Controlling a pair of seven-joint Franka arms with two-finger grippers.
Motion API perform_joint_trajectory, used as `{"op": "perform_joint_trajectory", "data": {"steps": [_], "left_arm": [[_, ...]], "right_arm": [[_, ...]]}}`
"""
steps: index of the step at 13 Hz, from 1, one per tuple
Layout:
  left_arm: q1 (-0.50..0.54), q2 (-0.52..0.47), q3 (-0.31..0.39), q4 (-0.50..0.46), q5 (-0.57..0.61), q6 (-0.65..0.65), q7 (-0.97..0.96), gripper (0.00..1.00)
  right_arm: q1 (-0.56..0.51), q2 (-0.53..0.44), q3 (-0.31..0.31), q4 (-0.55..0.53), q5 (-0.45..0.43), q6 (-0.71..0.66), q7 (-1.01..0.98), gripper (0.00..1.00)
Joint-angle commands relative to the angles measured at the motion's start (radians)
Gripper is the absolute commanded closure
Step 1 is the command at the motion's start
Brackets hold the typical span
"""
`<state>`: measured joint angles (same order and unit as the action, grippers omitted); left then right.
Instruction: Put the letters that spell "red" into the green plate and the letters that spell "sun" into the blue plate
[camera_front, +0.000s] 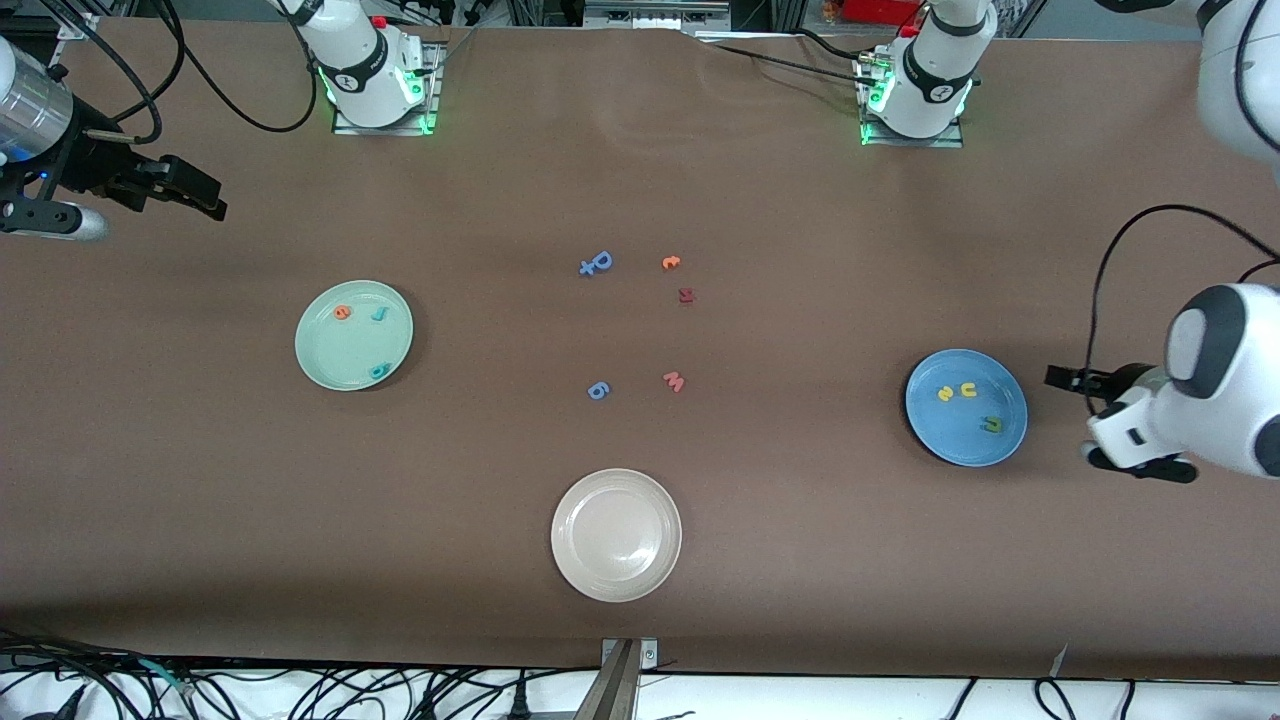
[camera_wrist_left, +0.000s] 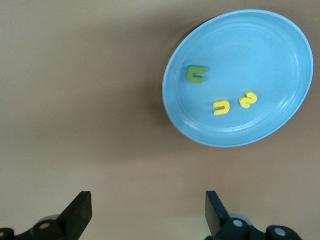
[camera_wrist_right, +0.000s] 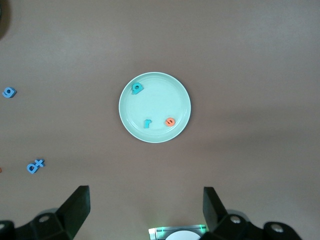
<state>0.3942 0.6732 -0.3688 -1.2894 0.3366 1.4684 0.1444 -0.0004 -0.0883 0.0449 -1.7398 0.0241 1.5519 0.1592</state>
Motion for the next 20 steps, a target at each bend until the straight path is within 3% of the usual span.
{"op": "perform_joint_trajectory", "data": {"steps": [1,4,6,12,20], "left_arm": [[0.012,-0.101,0.016,-0.034,-0.085,-0.026,0.024,0.0],[-0.209,-0.292,0.261,-0.16,-0.204,-0.031,0.017,0.0],[-0.302,-0.394,0.349,-0.209,-0.281,-0.04,0.008,0.0],[-0.344,-0.582,0.355,-0.208,-0.338,0.007,-0.046,0.0],[-0.392,-0.616,0.382,-0.252,-0.338,0.056,-0.058,0.0]], "right_arm": [[-0.006,0.004,0.016,0.02,-0.013,-0.001,0.008,0.0],[-0.006,0.007,0.016,0.019,-0.016,0.042,0.006,0.0],[-0.006,0.009,0.016,0.009,-0.016,0.101,0.006,0.0],[-0.006,0.002,0.016,-0.003,-0.024,0.106,-0.003,0.0],[-0.009,0.001,-0.003,-0.004,-0.018,0.149,-0.04,0.0]]}}
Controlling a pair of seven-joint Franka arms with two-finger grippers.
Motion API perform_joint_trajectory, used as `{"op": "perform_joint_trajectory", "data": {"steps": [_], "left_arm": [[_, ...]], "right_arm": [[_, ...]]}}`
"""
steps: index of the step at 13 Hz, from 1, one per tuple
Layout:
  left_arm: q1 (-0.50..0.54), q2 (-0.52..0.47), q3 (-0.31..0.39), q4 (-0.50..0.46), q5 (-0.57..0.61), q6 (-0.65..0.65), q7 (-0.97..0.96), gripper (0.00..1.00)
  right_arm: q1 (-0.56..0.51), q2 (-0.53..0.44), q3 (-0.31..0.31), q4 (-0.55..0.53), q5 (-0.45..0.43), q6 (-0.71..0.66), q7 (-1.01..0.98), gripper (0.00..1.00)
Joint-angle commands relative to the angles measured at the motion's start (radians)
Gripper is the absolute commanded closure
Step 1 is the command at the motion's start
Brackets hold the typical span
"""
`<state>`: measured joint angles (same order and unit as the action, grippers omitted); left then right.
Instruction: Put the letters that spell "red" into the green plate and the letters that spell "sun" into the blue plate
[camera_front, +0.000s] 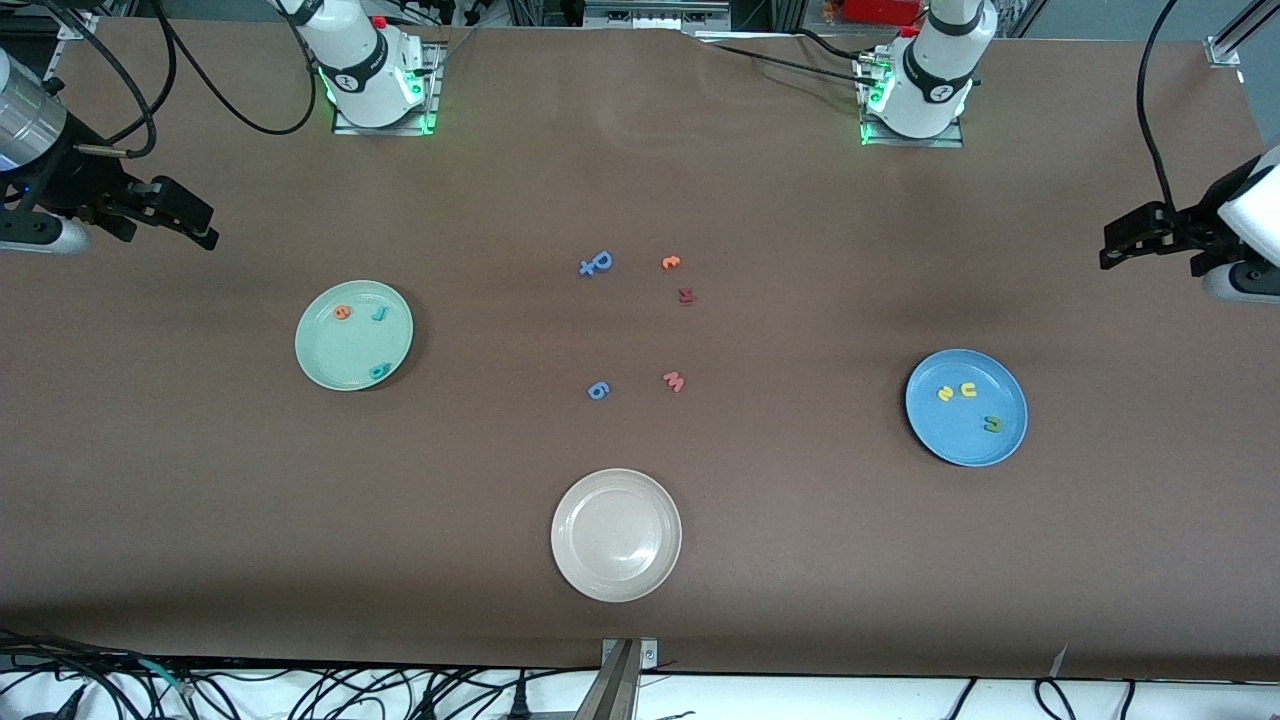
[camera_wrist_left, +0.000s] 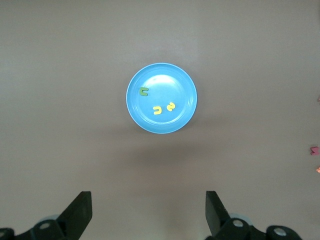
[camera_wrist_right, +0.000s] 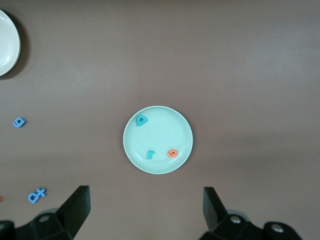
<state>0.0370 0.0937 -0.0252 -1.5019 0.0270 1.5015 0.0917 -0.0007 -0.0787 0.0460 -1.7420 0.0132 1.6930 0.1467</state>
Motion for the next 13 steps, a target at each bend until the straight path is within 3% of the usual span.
{"op": "perform_joint_trajectory", "data": {"steps": [1,13], "left_arm": [[-0.041,-0.042,0.047,-0.053,-0.029,0.032,-0.006,0.0],[-0.029,-0.026,0.042,-0.047,-0.033,0.037,0.008,0.0]], "right_arm": [[-0.012,0.0,-0.018,0.005,-0.002,0.008,-0.03,0.0],[-0.012,0.007,-0.02,0.016,-0.001,-0.024,-0.042,0.0]]}}
